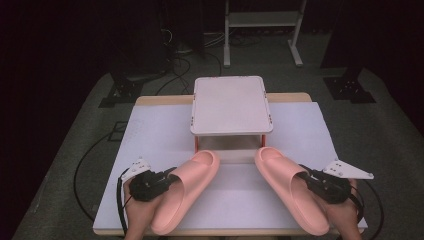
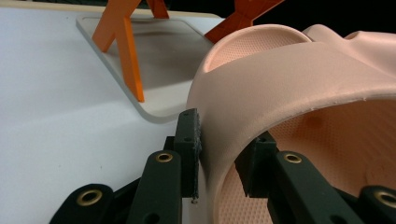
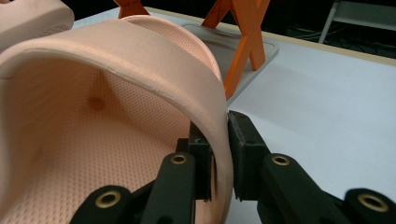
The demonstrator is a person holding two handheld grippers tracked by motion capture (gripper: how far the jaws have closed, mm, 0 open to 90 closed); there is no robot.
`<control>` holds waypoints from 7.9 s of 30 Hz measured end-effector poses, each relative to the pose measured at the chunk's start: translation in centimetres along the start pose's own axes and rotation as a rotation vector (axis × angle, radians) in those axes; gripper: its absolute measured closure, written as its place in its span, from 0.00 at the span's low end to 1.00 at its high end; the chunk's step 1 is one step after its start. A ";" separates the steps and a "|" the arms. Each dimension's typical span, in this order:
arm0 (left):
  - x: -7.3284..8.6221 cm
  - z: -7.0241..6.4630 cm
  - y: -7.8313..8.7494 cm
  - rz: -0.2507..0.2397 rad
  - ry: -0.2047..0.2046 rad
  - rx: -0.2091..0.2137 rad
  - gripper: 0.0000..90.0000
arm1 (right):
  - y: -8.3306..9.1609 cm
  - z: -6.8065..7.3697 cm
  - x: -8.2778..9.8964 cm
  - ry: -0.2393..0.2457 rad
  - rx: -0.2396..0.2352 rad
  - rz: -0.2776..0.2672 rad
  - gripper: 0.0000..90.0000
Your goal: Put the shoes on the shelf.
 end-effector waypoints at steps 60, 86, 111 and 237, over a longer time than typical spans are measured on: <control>-10.0 -1.7 -2.1 -0.031 -0.070 0.090 0.79 | -1.0 0.5 -9.1 0.038 -0.003 -0.098 0.89; -13.2 -0.1 -4.8 -0.023 -0.077 0.057 0.79 | -3.8 -0.6 -11.6 0.036 0.012 -0.083 0.89; -15.5 1.6 -7.8 0.000 -0.078 0.022 0.78 | -6.7 -1.6 -14.3 0.038 0.023 -0.070 0.89; -18.6 3.5 -16.0 -0.023 0.083 -0.140 0.61 | -15.9 -3.3 -17.0 -0.117 0.183 -0.002 0.76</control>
Point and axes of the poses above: each handheld gripper's, and its own axes: y roughly backward along the jaws, x roughly out of its underside, z roughly to its left, the point moved 5 cm from there along -y, roughly forward along the jaws, and after that the axes turned 9 degrees about -z, right-handed, at the moved point
